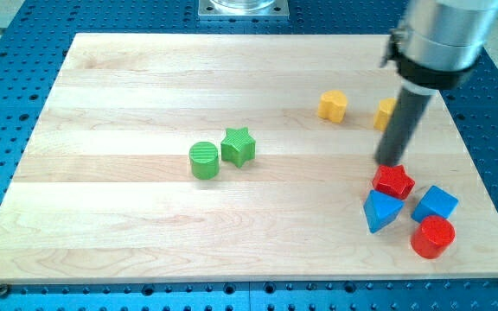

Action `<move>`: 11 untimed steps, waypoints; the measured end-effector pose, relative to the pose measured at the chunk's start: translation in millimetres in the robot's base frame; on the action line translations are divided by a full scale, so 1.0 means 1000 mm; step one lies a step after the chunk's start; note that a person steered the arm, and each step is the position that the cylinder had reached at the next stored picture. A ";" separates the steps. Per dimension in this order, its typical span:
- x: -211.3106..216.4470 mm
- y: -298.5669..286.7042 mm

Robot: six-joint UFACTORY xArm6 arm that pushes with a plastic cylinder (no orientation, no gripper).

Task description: Move the yellow and green blocks to the center of the board

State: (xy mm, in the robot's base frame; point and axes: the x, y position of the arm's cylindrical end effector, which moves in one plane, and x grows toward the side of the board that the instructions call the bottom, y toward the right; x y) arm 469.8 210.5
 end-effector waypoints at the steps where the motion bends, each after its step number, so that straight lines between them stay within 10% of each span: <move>1: -0.016 0.025; 7: -0.095 -0.057; 11: 0.020 -0.135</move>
State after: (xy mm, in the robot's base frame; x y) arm 489.6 75.0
